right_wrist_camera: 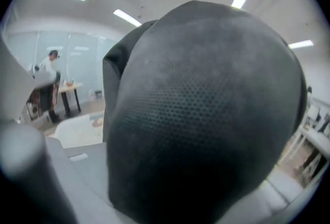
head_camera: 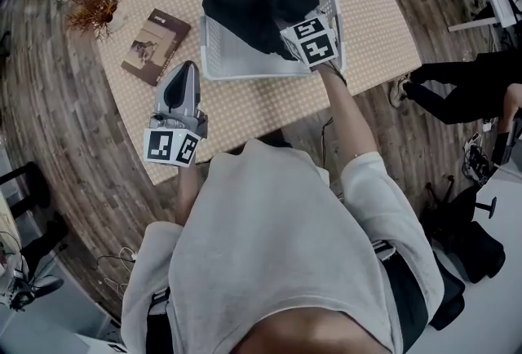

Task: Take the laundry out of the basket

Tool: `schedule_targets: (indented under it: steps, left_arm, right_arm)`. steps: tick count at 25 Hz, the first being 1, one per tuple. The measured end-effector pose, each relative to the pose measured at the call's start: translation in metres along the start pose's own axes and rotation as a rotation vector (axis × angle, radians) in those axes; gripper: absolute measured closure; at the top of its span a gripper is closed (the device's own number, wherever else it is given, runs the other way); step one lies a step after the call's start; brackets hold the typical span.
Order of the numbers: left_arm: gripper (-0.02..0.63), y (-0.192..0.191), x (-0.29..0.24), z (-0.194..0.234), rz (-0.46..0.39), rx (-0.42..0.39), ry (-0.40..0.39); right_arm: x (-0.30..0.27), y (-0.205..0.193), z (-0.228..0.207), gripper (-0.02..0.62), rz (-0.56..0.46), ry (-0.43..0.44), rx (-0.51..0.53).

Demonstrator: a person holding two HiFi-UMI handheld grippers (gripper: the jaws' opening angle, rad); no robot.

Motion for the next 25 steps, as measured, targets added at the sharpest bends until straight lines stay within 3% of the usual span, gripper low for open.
schedule_targets:
  steps: [5,8,14,25]
  left_arm:
    - [0.597,0.009,-0.009,-0.006,-0.013,-0.016,-0.024]
    - [0.597,0.012,-0.013,-0.006,-0.015,-0.022,-0.037]
    - [0.597,0.017,-0.015,-0.012,-0.013,-0.027,-0.081]
    - [0.597,0.012,-0.006,-0.018,0.012,-0.045,-0.186]
  right_arm:
    - [0.025,0.038,-0.016,0.456,-0.244,0.018,-0.341]
    - [0.037,0.045,-0.015,0.456,-0.33,0.016,-0.444]
    - [0.059,0.06,-0.011,0.456,-0.362,-0.045,-0.364]
    - [0.143,0.099,0.029,0.454,-0.487,-0.169,-0.31]
Point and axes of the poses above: the fingertips, and each gripper's own axes: x backward along the fingers, z to its left, y out of its top, the point moved 1 cm from there along x, backward along the fingers, and after that the axes turned 9 degrees about -z, right-handed, at the moved point
